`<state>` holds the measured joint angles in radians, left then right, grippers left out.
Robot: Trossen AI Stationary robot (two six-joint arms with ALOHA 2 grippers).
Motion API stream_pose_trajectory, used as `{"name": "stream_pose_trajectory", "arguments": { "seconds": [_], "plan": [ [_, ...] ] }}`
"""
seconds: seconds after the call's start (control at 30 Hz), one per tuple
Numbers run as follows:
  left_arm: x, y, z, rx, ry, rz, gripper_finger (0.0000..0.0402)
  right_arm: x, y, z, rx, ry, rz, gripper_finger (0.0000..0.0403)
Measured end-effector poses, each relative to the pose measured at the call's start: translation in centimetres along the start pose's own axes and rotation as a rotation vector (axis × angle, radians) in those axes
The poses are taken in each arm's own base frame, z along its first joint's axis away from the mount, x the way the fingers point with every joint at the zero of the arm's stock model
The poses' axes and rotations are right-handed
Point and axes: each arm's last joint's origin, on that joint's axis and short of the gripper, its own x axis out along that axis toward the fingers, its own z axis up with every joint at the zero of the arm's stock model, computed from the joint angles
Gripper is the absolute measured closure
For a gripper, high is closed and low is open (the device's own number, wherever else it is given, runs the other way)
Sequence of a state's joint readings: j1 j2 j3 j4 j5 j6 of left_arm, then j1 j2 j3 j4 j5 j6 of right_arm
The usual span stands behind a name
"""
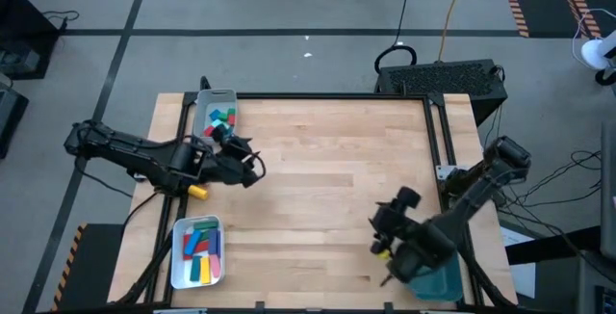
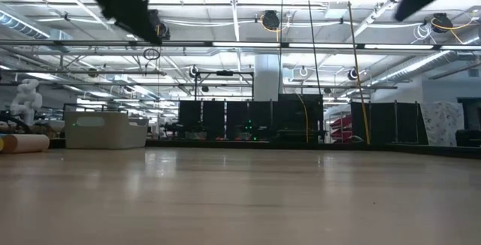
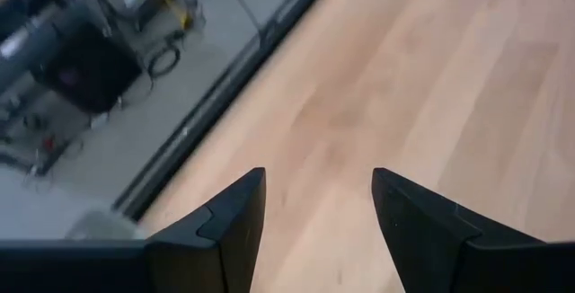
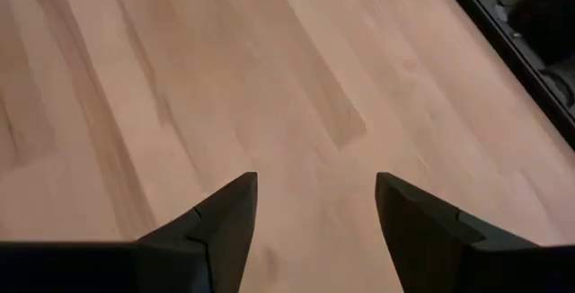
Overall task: Sort blocks by size
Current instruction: Put the brown cylindrical block into the blue bin
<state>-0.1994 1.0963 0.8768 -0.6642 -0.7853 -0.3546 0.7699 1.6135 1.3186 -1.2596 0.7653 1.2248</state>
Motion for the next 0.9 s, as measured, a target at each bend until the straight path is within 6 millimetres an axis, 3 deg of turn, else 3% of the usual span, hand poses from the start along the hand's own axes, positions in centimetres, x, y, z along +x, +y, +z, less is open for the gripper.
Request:
{"name": "stream_pose_trajectory", "arguments": {
  "seconds": [0.23, 0.5, 0.67, 0.9],
  "plan": [
    [-0.4, 0.8, -2.6, -0.157, 0.267, -0.004, 0.0194, 2.9, 0.0, 3.5, -0.027, -0.045, 0.026, 0.0193],
    [0.9, 1.5, -4.2, -0.225, 0.511, 0.126, 0.0194, 4.2, -0.2, 5.9, -0.035, -0.186, -0.021, 0.0193],
    [2.8, 0.8, -5.1, -0.216, 0.667, 0.196, 0.0194, 6.0, -1.1, 5.7, -0.044, -0.154, -0.078, 0.0193],
    [4.7, 0.1, -6.6, -0.184, 0.917, 0.284, 0.0194, 10.7, -2.3, 3.6, 0.008, -0.096, -0.113, 0.0193]
  ]
}}
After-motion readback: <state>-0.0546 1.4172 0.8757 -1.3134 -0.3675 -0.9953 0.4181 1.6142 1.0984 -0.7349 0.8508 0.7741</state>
